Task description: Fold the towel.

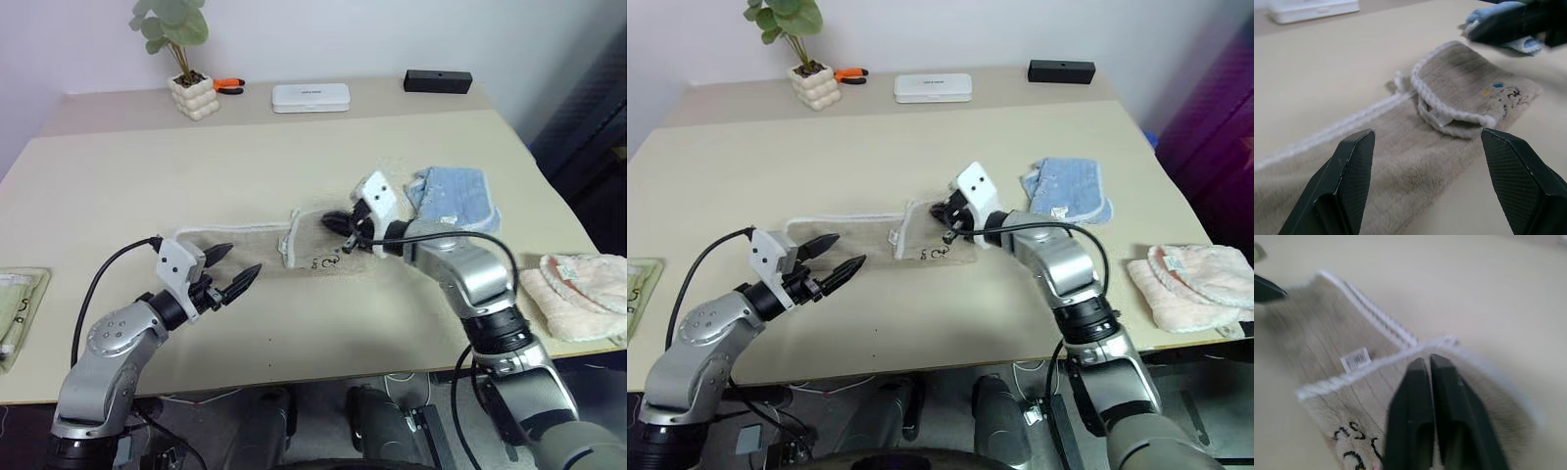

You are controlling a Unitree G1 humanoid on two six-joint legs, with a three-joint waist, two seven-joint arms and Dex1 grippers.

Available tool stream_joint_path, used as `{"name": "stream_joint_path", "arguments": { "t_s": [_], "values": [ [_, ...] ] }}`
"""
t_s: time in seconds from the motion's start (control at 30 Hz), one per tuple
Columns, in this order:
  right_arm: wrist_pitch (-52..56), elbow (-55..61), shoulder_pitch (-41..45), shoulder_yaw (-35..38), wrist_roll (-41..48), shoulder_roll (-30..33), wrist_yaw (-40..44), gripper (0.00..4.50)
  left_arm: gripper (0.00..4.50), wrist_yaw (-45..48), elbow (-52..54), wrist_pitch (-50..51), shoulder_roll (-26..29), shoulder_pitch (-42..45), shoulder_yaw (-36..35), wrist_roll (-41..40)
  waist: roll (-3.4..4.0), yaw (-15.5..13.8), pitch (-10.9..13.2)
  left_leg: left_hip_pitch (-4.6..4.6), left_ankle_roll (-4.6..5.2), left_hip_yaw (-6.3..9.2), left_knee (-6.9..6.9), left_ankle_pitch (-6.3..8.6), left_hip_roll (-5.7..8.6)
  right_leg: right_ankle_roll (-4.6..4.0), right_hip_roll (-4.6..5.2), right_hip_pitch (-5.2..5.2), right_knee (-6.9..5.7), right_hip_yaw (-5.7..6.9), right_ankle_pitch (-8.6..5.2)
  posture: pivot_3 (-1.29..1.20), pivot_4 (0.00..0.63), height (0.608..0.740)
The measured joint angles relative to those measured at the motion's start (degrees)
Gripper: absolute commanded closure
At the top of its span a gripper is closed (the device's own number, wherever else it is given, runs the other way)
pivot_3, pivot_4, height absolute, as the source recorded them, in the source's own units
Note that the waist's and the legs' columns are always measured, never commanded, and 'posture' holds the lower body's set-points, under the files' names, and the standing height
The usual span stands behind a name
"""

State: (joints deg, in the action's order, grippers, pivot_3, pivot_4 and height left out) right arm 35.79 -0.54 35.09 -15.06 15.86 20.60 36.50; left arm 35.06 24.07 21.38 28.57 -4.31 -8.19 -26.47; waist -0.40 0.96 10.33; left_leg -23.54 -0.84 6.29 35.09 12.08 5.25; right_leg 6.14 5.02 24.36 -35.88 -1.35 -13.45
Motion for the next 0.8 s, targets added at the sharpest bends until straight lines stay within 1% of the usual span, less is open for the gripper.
{"name": "stream_joint_path", "arguments": {
  "t_s": [0.13, 0.3, 0.37, 0.4, 0.47, 0.5, 0.53, 0.57, 0.63, 0.7, 0.8],
  "values": [
    [-2.91, -8.22, -0.17, -5.23, -4.33, -3.44, 0.97, 4.47, 1.01, -2.12, 1.36, 0.91, -1.78, -2.52, -0.58, -0.79, 0.00, -0.10, 0.00, 0.00, -0.01, 0.00, 0.02, 0.00, 0.01, 0.01, -0.03, 0.02, -0.05, 0.00, 0.01, 0.00, 0.150, 0.740],
    [-6.25, -8.83, -0.06, -3.96, -6.12, -4.01, 0.80, 4.47, 1.01, -5.33, 5.31, 2.21, -3.10, -7.78, -3.47, -2.31, -0.03, -0.16, -0.03, 0.01, -0.01, 0.01, 0.03, 0.00, 0.02, 0.00, -0.01, 0.00, -0.06, -0.01, 0.00, 0.00, 0.150, 0.740],
    [-6.89, -8.84, 0.81, -2.12, -6.10, -3.88, 0.89, 3.95, 1.01, -6.71, 7.11, 3.56, -4.08, -10.21, -4.48, -3.90, -0.02, -0.16, -0.02, 0.01, -0.02, 0.01, 0.03, 0.01, 0.01, -0.03, -0.02, 0.00, -0.07, -0.01, -0.02, 0.00, 0.150, 0.740],
    [-7.68, -8.80, 1.82, -1.41, -6.09, -3.54, 1.38, 3.61, 0.75, -7.94, 8.31, 4.86, -5.06, -11.53, -5.47, -5.75, -0.02, -0.09, -0.01, 0.01, -0.02, 0.01, 0.04, 0.01, 0.01, -0.08, -0.02, 0.02, -0.07, -0.01, -0.04, 0.00, 0.150, 0.740],
    [-10.32, -8.01, 3.91, -0.18, -6.15, -1.95, 3.10, 2.66, 0.10, -10.87, 10.22, 7.66, -7.24, -13.82, -7.51, -9.78, -0.02, -0.08, -0.01, 0.01, -0.02, 0.02, 0.03, 0.01, 0.01, -0.06, -0.01, 0.01, -0.06, 0.00, -0.04, 0.00, 0.150, 0.740],
    [-12.22, -7.07, 4.81, 0.19, -6.25, -1.06, 4.32, 2.14, 0.00, -12.80, 11.02, 9.41, -8.31, -14.99, -9.03, -12.23, -0.03, -0.10, -0.01, 0.01, -0.02, 0.04, 0.02, 0.01, -0.01, -0.05, -0.02, 0.01, -0.06, 0.02, -0.03, 0.00, 0.150, 0.740],
    [-13.64, -5.84, 5.18, 0.51, -6.26, -0.58, 5.33, 1.72, 0.00, -14.24, 11.32, 10.48, -8.88, -15.78, -10.10, -13.88, -0.03, -0.13, -0.01, 0.02, -0.03, 0.05, 0.02, 0.02, -0.01, -0.03, -0.01, 0.00, -0.08, 0.02, -0.03, 0.00, 0.150, 0.740],
    [-14.89, -4.98, 5.39, 0.62, -6.25, -0.41, 6.29, 1.20, 0.00, -15.56, 11.57, 11.57, -9.31, -16.18, -11.06, -15.67, -0.03, -0.14, -0.01, 0.02, -0.03, 0.06, 0.02, 0.02, -0.02, -0.05, -0.02, 0.00, -0.07, 0.04, -0.04, 0.00, 0.150, 0.740],
    [-17.11, -2.50, 5.35, -0.07, -6.10, 0.06, 9.37, 0.08, 0.00, -19.55, 12.53, 13.77, -12.00, -16.95, -13.28, -21.84, -0.03, -0.15, -0.01, 0.02, -0.03, 0.06, 0.04, 0.02, -0.02, -0.10, 0.00, -0.02, -0.07, 0.04, -0.07, 0.00, 0.150, 0.740],
    [-18.57, -0.01, 5.28, -0.59, -5.99, 0.26, 11.64, 0.03, 0.00, -24.60, 12.53, 15.86, -14.40, -16.96, -14.78, -28.22, -0.04, -0.18, -0.01, 0.02, -0.03, 0.06, 0.06, 0.02, -0.02, -0.10, 0.00, -0.04, -0.06, 0.04, -0.07, 0.00, 0.150, 0.740],
    [-19.88, 2.61, 4.77, -1.34, -5.93, -0.22, 13.05, 0.03, 0.00, -33.58, 9.40, 17.61, -16.80, -13.82, -17.42, -36.34, -0.09, -0.35, -0.04, 0.03, -0.03, 0.12, 0.10, 0.02, -0.02, -0.09, -0.02, -0.05, -0.11, 0.07, -0.06, 0.00, 0.150, 0.740]
  ]
}}
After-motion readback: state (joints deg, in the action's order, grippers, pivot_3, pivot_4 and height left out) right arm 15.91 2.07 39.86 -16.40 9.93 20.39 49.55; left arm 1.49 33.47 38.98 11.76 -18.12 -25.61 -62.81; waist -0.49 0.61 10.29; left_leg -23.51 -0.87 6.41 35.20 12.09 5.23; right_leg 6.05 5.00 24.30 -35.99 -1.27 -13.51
